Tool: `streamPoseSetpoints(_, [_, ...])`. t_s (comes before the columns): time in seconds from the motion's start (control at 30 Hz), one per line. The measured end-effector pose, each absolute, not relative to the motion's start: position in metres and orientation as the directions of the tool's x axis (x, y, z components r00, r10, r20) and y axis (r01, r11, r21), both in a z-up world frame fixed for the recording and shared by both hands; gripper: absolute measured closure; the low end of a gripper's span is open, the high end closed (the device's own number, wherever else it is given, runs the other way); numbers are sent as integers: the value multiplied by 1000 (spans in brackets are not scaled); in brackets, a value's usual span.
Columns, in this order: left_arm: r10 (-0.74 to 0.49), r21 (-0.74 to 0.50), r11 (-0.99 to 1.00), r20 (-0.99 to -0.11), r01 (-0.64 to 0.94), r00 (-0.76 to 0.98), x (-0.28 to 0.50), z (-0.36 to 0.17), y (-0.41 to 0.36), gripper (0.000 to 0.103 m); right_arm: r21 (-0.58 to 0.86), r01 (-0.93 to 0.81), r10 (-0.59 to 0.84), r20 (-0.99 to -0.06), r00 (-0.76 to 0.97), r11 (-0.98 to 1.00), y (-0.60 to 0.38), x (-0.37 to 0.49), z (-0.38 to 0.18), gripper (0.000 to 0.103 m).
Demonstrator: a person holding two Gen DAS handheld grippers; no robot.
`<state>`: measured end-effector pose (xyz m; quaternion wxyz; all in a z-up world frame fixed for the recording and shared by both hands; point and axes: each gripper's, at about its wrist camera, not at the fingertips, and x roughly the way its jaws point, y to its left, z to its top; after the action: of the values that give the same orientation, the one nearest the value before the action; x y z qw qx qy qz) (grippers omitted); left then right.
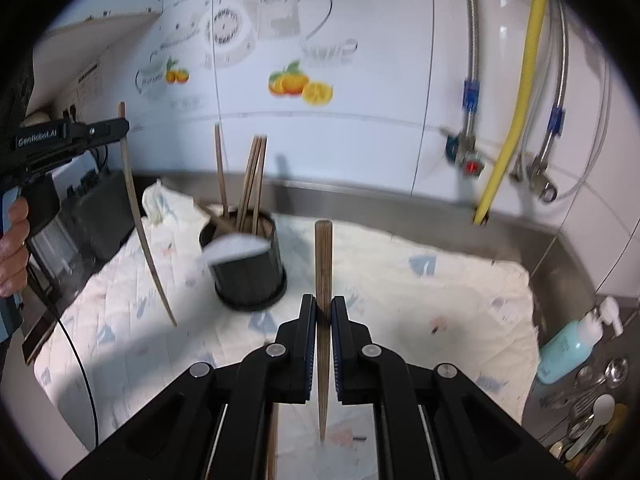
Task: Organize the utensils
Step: 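Lift both held chopsticks up toward the black holder, then lower the chopsticks into the black holder and open both tools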
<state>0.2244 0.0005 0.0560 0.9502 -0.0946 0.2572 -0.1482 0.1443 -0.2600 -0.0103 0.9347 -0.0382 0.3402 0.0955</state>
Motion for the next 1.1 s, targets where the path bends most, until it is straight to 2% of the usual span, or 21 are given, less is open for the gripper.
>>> streamPoseSetpoints(0.2, [-324,-220,941,-352,259,878,247,101,2,96,-13,-177,137,-582,802,984,-255,160,24,93])
streamPoseSetpoints(0.37, [-290,-181,953,-303,244,908,270,104,-1,96,-29,-171,129,-531,838,985,-245,175,54,93])
streamPoseSetpoints(0.53, [-305,-221,945,-340,240,890,301,71,2,96,-41,-191,148,-482,864,981,-227,192,79,93])
streamPoseSetpoints(0.77, [-320,-243,942,-431,234,843,320,25,9,96,-25,-240,202,-456,867,971,-197,218,87,93])
streamPoseSetpoints(0.97, [-329,-236,942,-513,238,793,329,1,12,96,-12,-272,231,-496,837,962,-176,240,68,93])
streamPoseSetpoints(1.1, [-334,-236,941,-532,242,778,328,-6,13,95,-13,-270,219,-549,807,963,-172,252,45,93])
